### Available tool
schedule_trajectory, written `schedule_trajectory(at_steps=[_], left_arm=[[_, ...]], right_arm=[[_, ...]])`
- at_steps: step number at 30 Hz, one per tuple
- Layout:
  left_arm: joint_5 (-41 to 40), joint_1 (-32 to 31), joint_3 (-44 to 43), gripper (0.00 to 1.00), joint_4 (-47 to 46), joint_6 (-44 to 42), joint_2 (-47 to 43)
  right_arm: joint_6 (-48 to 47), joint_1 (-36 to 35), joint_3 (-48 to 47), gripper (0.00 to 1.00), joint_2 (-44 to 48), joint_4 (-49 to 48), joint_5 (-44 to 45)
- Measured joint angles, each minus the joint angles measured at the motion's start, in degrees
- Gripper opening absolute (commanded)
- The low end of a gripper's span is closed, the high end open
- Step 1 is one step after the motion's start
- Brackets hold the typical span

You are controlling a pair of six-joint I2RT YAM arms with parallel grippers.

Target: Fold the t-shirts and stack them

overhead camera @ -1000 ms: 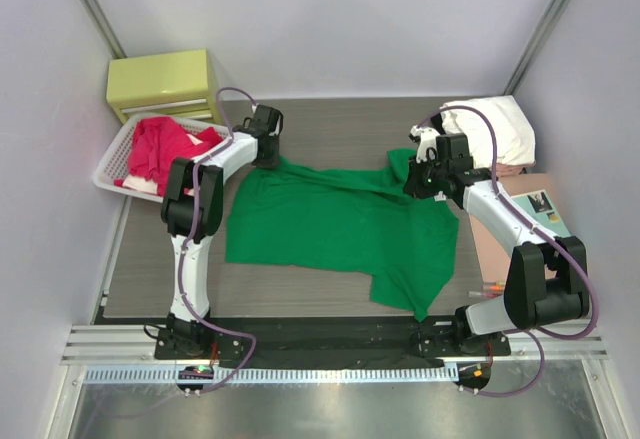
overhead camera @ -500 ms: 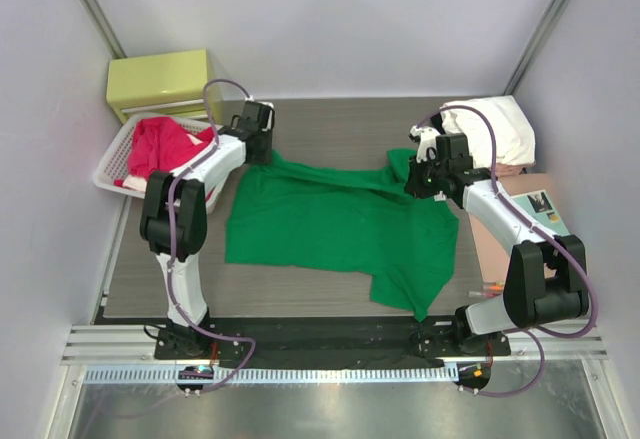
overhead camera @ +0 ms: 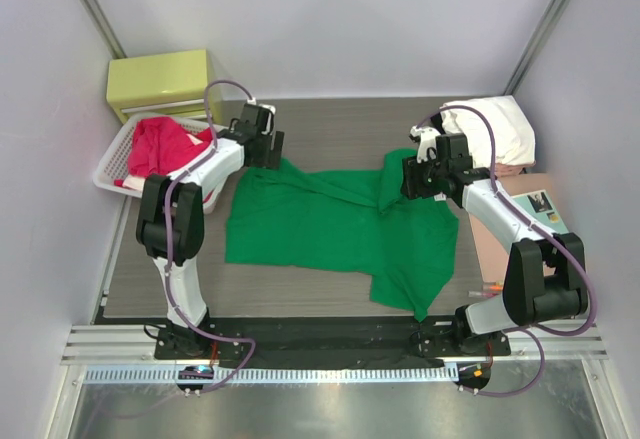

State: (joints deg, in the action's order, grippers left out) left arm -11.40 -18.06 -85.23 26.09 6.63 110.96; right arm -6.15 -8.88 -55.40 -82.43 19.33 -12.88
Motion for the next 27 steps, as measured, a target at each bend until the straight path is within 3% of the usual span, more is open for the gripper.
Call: schedule_trajectory(at_steps=[10,16,22,27], left_arm=[[3.10,-1.36,4.13,0.81,-0.59,0.50,-1.66],[3.98,-1.86,4.11,0.81,-0.76,0.59,-1.64],[4.04,-1.86,4.13,0.76,-0.92,0.55,-1.64],[4.02,-1.86,4.13,0.74,-0.96,0.42,-1.64]], right_arm=[[0.98,0.00,-0.20,0.52,-0.79,0.17,-0.76],[2.21,-0.02,-2.16,0.53,-9.94,1.09,-5.01],[3.06,-0.02,-4.50,0.44,-18.29,1.99,-6.88],[3.48,-0.02,-6.19,0.44,-19.28,0.85,-6.97]])
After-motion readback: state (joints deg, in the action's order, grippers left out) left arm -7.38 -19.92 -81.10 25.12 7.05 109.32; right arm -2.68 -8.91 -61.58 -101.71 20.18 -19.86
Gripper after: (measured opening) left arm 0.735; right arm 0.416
